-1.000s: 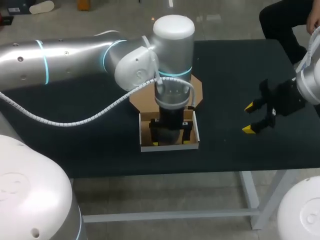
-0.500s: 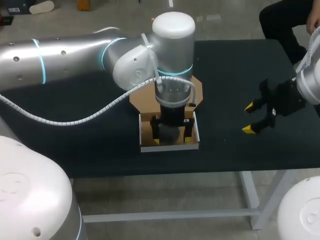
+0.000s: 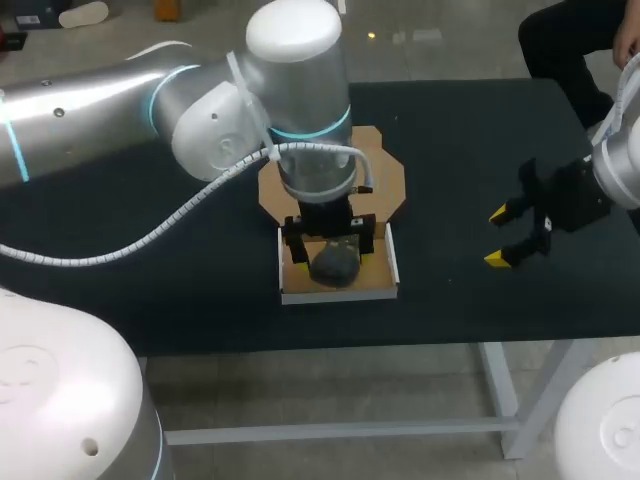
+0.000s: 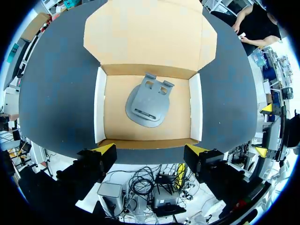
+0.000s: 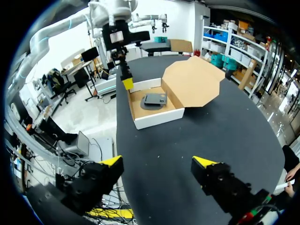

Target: Assemble the packaging by folding the flat box into shape, placing the metal phone stand inside, and closing the box properly

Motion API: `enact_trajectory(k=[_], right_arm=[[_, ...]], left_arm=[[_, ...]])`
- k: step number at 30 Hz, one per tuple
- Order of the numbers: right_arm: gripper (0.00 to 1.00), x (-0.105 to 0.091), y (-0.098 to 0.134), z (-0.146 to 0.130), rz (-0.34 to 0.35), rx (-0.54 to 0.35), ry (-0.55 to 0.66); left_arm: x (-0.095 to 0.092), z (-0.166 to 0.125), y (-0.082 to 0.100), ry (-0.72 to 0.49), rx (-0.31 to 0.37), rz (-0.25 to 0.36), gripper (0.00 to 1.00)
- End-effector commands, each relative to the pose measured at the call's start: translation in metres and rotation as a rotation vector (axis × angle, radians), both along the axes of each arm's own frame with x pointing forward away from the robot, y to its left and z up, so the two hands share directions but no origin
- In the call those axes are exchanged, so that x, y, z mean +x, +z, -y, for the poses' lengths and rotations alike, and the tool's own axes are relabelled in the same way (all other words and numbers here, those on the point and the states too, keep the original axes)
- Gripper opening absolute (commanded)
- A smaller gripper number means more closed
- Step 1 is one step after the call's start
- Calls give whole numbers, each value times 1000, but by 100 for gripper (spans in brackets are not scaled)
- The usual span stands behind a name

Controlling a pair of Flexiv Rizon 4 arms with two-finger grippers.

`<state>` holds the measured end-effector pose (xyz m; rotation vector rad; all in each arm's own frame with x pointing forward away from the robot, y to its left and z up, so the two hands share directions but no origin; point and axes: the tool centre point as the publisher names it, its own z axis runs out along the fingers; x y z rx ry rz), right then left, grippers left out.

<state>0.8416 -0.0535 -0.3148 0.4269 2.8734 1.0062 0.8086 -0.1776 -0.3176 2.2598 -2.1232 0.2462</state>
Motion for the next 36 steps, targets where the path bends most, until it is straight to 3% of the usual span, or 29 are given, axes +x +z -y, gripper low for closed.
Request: enact_trajectory(k=[1, 7, 18, 26, 36], right_arm=[[100, 0, 1, 1, 0, 4, 2], [100, 0, 1, 1, 0, 4, 2], [100, 0, 1, 1, 0, 4, 2], [100, 0, 1, 1, 0, 4, 2], [100, 0, 1, 1, 0, 4, 2]], left_arm=[[-17, -36, 31, 23, -73, 109, 100], [-20, -56, 39, 64, -79, 136, 100], [-24, -91, 50, 44, -154, 184, 100], [-8, -104, 54, -34, -209, 194, 100], [22, -136, 54, -153, -270, 253, 100]])
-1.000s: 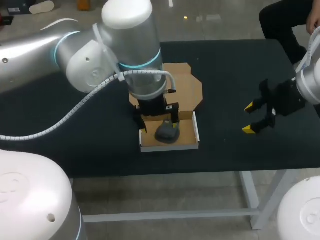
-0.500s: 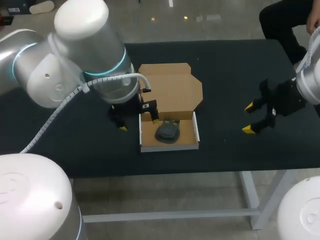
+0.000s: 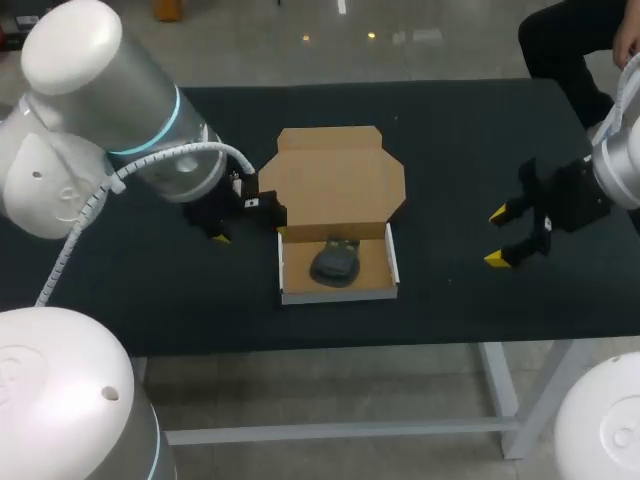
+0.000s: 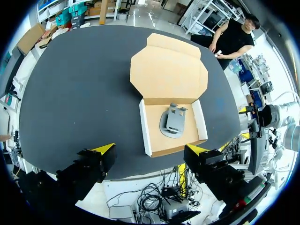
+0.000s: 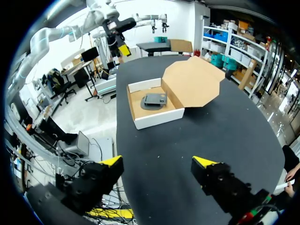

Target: Assemble the packaging by folding the flat box into shape, placing the metal phone stand inside, and closing the box properly

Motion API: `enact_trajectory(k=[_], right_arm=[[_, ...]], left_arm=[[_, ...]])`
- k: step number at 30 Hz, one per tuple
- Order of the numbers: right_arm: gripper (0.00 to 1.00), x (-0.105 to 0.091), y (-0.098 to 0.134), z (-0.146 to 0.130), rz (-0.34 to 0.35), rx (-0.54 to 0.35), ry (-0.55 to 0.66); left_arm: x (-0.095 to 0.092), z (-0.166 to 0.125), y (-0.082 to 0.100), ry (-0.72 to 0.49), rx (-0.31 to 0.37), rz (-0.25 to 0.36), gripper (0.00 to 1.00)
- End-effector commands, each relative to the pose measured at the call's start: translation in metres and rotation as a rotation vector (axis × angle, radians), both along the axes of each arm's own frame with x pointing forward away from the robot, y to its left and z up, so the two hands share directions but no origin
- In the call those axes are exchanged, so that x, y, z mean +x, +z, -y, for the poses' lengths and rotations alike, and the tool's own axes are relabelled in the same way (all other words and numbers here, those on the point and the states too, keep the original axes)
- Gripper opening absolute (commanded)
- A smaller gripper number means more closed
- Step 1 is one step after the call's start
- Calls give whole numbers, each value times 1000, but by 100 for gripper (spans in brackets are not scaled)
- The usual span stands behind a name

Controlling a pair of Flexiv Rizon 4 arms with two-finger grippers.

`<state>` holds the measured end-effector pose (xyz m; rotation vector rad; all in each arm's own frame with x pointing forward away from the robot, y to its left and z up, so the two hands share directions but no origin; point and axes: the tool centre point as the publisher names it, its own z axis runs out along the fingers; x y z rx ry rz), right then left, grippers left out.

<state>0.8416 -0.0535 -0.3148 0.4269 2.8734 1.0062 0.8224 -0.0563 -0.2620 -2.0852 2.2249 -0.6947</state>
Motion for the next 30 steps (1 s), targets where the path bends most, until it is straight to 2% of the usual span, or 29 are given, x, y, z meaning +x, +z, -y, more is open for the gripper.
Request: enact_trajectory(k=[1, 8, 11, 28, 30], right_arm=[[100, 0, 1, 1, 0, 4, 2], [100, 0, 1, 1, 0, 4, 2], [100, 0, 1, 1, 0, 4, 2], [100, 0, 1, 1, 0, 4, 2], [100, 0, 1, 1, 0, 4, 2]], left_arm=[[11, -18, -2, -76, -116, 1, 100], [40, -36, -2, -257, -141, 56, 100], [55, -36, 1, -329, -174, 48, 100], [55, -36, 1, -329, -174, 48, 100], [58, -39, -1, -337, -192, 47, 100]])
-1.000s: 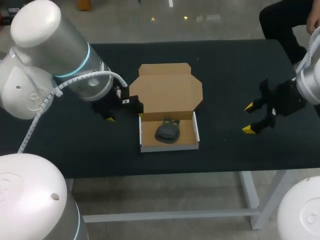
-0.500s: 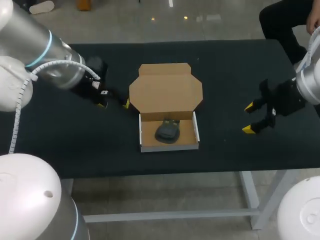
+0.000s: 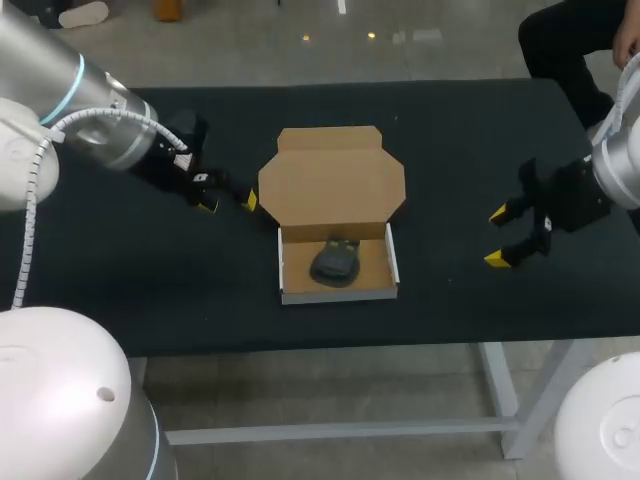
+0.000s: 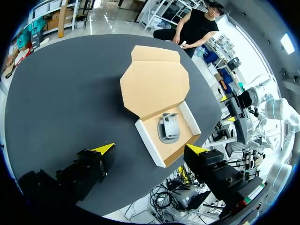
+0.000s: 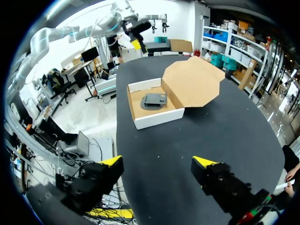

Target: Assemble the packaging by folding the flat box into shape, placing the metal phone stand inside, and closing the box properly

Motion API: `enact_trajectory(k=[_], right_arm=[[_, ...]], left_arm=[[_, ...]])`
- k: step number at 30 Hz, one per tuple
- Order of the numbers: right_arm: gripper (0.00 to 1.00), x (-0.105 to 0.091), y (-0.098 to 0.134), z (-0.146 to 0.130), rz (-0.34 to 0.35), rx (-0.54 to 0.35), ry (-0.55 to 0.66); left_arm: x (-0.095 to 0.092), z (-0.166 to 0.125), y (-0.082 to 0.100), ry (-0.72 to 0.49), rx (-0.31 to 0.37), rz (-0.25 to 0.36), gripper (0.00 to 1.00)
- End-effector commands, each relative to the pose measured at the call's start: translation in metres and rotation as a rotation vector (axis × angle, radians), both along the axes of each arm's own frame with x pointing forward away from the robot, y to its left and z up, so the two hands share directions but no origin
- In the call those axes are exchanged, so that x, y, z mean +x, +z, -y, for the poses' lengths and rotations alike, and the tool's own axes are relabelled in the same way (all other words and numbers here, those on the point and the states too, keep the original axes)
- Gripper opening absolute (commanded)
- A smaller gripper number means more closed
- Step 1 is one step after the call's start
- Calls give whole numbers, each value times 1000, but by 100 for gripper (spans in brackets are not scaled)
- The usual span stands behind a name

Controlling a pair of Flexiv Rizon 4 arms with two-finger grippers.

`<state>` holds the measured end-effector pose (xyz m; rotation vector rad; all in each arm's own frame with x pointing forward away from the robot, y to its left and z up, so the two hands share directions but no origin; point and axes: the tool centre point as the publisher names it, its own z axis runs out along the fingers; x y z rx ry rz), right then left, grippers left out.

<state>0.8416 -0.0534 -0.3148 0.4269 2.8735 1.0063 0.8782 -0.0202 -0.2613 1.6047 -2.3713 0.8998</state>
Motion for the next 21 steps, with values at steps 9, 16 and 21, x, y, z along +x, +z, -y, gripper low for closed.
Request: enact_trajectory(k=[9, 16, 21], right_arm=[[100, 0, 1, 1, 0, 4, 2], [100, 0, 2, 1, 2, -4, 5], [100, 3, 9, -1, 12, -32, 49]], left_arm=[[23, -20, -5, -57, -94, 93, 100], [37, -27, -12, -118, -131, 154, 100], [49, -26, -17, -136, -139, 192, 100]])
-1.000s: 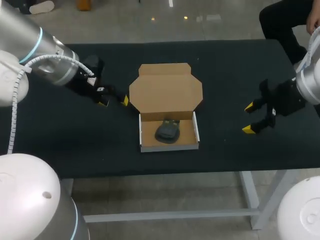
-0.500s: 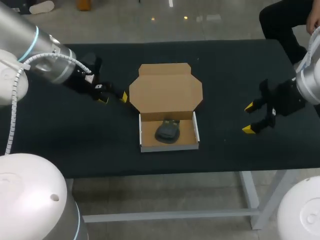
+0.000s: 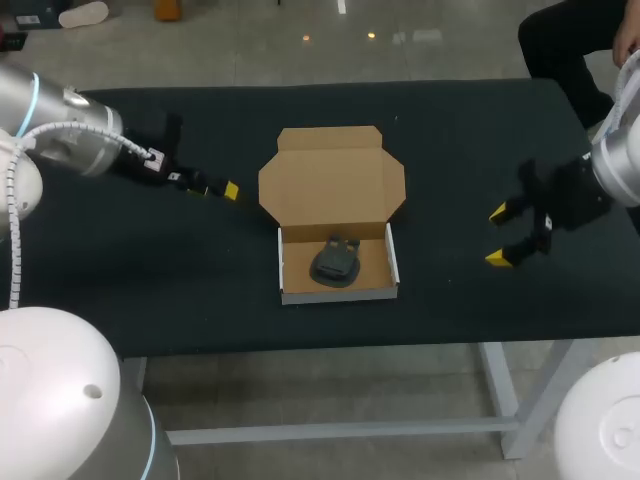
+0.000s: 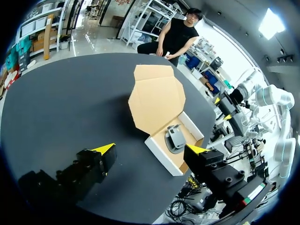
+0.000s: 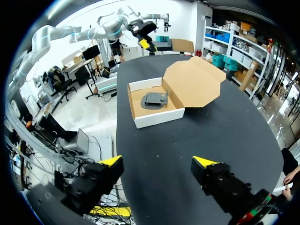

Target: Assemble the packaging by folding the flat box into shape, placing the metal phone stand inside, and closing the box properly

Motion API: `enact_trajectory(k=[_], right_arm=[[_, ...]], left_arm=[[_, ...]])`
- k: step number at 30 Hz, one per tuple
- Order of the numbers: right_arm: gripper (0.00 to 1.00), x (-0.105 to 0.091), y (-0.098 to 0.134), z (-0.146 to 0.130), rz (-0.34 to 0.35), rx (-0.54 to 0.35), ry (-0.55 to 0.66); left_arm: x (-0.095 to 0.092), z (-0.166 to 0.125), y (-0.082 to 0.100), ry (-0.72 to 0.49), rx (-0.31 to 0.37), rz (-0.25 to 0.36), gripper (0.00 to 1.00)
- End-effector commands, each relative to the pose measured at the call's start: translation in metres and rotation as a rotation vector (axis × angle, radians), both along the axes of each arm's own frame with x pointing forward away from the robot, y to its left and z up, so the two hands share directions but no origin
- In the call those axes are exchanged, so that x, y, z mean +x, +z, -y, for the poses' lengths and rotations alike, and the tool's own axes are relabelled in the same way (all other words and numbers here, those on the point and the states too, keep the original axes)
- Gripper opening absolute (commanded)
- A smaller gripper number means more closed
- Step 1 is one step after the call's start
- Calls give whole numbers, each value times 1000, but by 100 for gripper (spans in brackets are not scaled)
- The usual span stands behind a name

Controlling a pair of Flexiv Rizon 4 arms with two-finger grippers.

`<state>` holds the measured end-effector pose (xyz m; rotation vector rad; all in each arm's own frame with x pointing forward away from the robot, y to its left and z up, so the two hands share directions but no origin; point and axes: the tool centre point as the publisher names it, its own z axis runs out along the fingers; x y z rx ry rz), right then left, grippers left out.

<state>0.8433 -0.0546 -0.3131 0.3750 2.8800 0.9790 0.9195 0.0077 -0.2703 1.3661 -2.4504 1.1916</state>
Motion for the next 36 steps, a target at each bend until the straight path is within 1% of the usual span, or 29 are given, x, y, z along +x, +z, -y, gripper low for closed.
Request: enact_trajectory(k=[1, 6, 8, 10, 11, 15, 18, 23, 25, 28, 36], right_arm=[[100, 2, 9, -3, -5, -22, 32], [100, 8, 16, -7, -11, -68, 100], [100, 12, 19, -9, -17, -75, 130], [100, 17, 22, -10, -16, -92, 146], [100, 19, 24, -10, -13, -96, 156], [100, 28, 32, -14, -4, -119, 198], [100, 35, 38, -17, 5, -136, 234], [100, 45, 50, -20, 19, -188, 274], [100, 49, 53, -22, 24, -192, 294], [100, 54, 59, -25, 34, -215, 313], [100, 69, 70, -33, 57, -253, 348]], left_arm=[[10, 2, -10, -12, -9, 13, 100], [19, 5, -15, -28, -19, 38, 100], [23, 5, -16, -30, -14, 64, 100], [28, 5, -17, -34, -25, 65, 100], [31, 6, -18, -31, -16, 78, 100], [41, 6, -23, -21, -3, 93, 100], [48, 5, -27, -21, -5, 98, 100], [59, 4, -33, -48, -23, 109, 100], [64, 3, -36, -64, -42, 113, 100], [69, 3, -39, -83, -51, 117, 100], [82, 13, -47, -159, -87, 113, 100]])
